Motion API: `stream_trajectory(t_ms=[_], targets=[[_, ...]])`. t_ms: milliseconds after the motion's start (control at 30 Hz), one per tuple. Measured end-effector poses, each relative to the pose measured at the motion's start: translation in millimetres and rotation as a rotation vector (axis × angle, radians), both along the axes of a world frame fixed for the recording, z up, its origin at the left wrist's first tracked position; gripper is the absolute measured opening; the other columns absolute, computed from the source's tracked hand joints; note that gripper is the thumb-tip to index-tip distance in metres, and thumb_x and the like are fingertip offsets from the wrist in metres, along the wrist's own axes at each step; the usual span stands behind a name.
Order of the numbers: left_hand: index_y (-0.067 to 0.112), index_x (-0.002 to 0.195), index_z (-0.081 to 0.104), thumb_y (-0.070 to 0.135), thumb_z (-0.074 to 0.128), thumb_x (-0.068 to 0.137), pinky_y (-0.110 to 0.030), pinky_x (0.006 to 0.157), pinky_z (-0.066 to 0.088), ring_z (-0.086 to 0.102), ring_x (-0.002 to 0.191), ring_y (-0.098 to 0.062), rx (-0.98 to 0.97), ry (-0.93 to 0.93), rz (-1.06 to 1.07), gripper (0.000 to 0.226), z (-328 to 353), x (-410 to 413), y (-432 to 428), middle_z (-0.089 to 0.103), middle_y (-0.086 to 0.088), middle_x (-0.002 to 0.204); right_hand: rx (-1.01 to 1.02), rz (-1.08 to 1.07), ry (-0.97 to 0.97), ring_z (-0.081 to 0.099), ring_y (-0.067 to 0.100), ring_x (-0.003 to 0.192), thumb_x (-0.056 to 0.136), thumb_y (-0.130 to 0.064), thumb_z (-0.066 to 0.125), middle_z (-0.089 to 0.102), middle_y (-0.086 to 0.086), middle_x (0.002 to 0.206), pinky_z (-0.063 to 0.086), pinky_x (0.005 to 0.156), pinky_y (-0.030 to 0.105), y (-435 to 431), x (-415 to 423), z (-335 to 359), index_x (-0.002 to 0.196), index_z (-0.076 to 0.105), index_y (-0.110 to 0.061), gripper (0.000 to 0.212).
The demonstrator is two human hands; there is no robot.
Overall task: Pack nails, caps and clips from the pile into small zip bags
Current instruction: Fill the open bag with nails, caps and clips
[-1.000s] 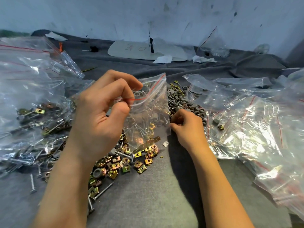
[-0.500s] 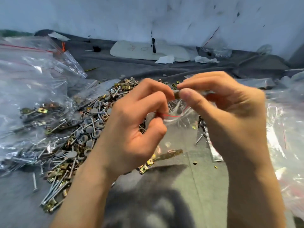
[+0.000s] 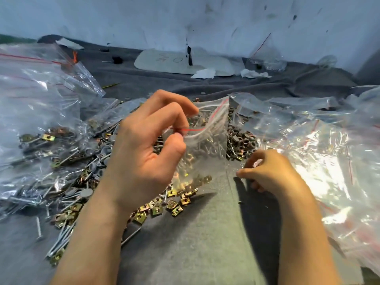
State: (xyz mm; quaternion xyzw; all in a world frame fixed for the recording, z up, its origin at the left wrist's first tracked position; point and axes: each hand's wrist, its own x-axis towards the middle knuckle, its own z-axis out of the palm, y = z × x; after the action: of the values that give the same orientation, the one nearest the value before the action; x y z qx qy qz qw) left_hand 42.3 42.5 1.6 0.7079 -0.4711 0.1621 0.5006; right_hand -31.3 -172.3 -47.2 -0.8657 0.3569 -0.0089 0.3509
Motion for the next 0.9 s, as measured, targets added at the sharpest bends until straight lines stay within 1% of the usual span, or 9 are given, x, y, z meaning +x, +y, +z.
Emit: stream_trajectory(t_ms=[67,167,267,333,400,500,600,767,900], targets=[[0.007,0.072,0.050,0.017,0.040,0.079,-0.020,0.081,0.039,0.057,0.099,-0.013,0.006,-0.002,-0.009,0.015,0,-1,-1,0.061,-0.007,0.104,-0.088,0.034,0.003,0.066,0.031,0.072,0.074,-0.010,0.076,0.068,0.014,0.073,0.057,0.068,0.039,5,7,-3,0.073,0.066,-0.011,0.010],[0.005,0.071,0.051,0.016,0.040,0.079,-0.018,0.081,0.038,0.057,0.099,-0.015,0.024,-0.002,-0.016,0.017,-1,-2,-2,0.061,-0.010,0.104,-0.195,0.095,0.011,0.064,0.027,0.075,0.074,-0.002,0.066,0.065,0.008,0.073,0.049,0.063,0.029,14,15,-8,0.070,0.066,-0.018,0.016],[0.002,0.069,0.053,0.016,0.041,0.077,-0.019,0.078,0.039,0.057,0.099,-0.017,0.034,-0.005,-0.028,0.020,-1,-2,-3,0.062,-0.010,0.104,-0.212,0.088,-0.069,0.061,0.023,0.076,0.074,-0.004,0.066,0.063,0.005,0.079,0.043,0.062,0.027,18,16,-7,0.079,0.064,-0.018,0.015],[0.000,0.066,0.053,0.016,0.041,0.074,-0.024,0.078,0.042,0.058,0.099,-0.019,0.042,-0.023,-0.040,0.021,-1,-3,-4,0.062,-0.010,0.105,-0.168,0.043,-0.254,0.057,0.016,0.070,0.077,-0.004,0.066,0.063,0.000,0.077,0.040,0.062,0.024,17,14,1,0.090,0.067,-0.016,0.018],[0.001,0.064,0.053,0.015,0.040,0.073,-0.027,0.078,0.044,0.058,0.098,-0.020,0.055,-0.038,-0.060,0.021,-2,-5,-5,0.061,-0.009,0.105,-0.014,0.022,-0.545,0.056,0.011,0.066,0.080,-0.002,0.062,0.063,-0.005,0.075,0.041,0.063,0.023,17,8,17,0.099,0.069,-0.017,0.025],[0.003,0.062,0.051,0.014,0.041,0.073,-0.024,0.074,0.041,0.056,0.092,-0.018,0.072,-0.036,-0.089,0.019,-2,-7,-7,0.061,-0.010,0.105,0.147,0.068,-0.956,0.052,0.011,0.064,0.079,-0.003,0.058,0.064,0.000,0.073,0.041,0.057,0.022,29,-7,45,0.084,0.071,-0.026,0.026],[0.005,0.062,0.050,0.013,0.041,0.073,-0.023,0.073,0.040,0.055,0.085,-0.016,0.093,-0.049,-0.114,0.016,-2,-9,-10,0.061,-0.011,0.105,0.148,0.166,-1.146,0.055,0.009,0.066,0.077,-0.007,0.059,0.064,-0.007,0.070,0.044,0.060,0.020,47,-19,66,0.077,0.067,-0.022,0.017],[0.002,0.063,0.052,0.013,0.041,0.073,-0.023,0.077,0.041,0.057,0.091,-0.019,0.101,-0.064,-0.115,0.018,-2,-9,-10,0.061,-0.011,0.105,0.005,0.332,-1.034,0.055,0.001,0.062,0.085,-0.013,0.064,0.063,-0.009,0.069,0.037,0.060,0.008,65,-21,69,0.082,0.069,-0.018,0.008],[-0.001,0.065,0.053,0.014,0.041,0.074,-0.034,0.079,0.046,0.058,0.097,-0.022,0.077,-0.053,-0.068,0.021,-3,-5,-8,0.062,-0.009,0.104,0.005,0.246,-1.072,0.061,0.005,0.084,0.086,-0.028,0.067,0.068,-0.010,0.093,0.047,0.074,0.021,59,-18,66,0.099,0.068,-0.031,0.014]])
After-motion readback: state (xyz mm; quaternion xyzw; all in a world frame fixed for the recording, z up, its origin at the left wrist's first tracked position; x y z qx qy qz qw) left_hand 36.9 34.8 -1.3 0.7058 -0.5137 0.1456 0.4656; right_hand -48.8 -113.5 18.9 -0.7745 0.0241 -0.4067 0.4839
